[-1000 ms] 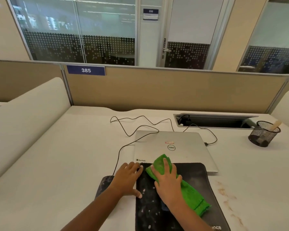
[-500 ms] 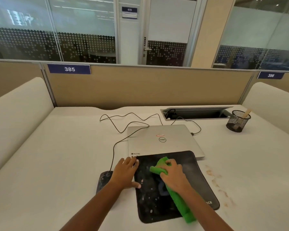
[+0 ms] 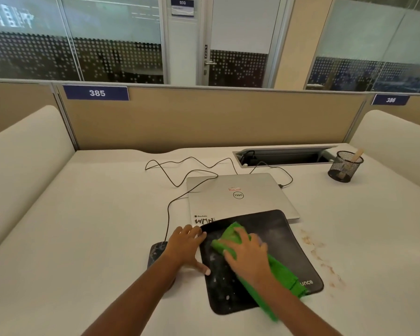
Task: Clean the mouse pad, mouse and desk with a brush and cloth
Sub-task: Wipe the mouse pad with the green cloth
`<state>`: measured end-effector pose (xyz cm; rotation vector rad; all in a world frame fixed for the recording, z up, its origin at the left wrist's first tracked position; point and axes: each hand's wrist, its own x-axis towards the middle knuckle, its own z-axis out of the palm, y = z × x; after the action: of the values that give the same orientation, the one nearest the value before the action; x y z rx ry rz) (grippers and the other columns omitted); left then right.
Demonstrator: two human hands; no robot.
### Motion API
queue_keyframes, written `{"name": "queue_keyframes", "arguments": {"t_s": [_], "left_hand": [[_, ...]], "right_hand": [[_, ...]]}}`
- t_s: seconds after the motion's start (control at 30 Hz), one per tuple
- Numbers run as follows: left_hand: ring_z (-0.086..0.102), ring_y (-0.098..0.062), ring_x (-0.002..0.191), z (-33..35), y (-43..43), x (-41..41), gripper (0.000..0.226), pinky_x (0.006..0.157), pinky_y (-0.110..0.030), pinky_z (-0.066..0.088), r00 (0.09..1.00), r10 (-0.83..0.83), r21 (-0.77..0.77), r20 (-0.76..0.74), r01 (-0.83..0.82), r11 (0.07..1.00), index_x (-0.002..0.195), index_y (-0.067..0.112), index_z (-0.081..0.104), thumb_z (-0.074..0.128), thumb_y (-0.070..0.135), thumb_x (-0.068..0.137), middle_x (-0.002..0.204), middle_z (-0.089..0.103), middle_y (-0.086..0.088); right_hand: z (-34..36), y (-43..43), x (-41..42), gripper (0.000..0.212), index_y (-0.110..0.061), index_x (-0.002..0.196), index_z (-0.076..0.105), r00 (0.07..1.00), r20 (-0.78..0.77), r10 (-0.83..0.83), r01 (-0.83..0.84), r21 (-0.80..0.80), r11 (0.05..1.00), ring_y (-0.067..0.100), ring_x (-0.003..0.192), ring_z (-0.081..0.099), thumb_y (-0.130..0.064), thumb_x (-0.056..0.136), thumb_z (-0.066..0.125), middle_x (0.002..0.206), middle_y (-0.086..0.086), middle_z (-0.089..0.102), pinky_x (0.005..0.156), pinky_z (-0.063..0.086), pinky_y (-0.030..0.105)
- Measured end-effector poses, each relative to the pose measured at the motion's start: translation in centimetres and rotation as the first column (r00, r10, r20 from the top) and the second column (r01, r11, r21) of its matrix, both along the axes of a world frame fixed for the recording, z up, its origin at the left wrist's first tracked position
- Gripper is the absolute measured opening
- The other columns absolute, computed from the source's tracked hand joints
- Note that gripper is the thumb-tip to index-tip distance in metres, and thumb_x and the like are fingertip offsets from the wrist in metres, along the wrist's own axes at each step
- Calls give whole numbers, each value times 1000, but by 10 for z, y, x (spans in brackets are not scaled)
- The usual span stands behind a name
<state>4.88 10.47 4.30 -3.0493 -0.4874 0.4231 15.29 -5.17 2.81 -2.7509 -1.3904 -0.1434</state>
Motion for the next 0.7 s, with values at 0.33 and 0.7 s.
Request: {"name": "queue_keyframes", "arguments": {"t_s": [0.33, 0.7], "left_hand": [[15, -24, 142, 0, 3, 1, 110, 115, -38, 15, 999, -31, 13, -14, 31, 999, 150, 17, 13, 60, 73, 68, 155, 16, -2], [15, -25, 142, -1, 3, -1, 109, 116, -38, 14, 1000, -27, -7, -10, 27, 1000, 151, 18, 11, 59, 73, 69, 156, 14, -2]], "right_hand": [[-3, -8, -25, 30, -52, 93, 65, 995, 48, 90, -93, 77, 993, 16, 77, 64, -61, 64, 68, 108, -9, 67, 58, 50, 31], [-3, -12, -30, 25, -51, 91, 65, 987, 95, 128, -138, 107, 985, 13, 76, 63, -60, 68, 66, 103, -11, 66, 60, 52, 30]]}}
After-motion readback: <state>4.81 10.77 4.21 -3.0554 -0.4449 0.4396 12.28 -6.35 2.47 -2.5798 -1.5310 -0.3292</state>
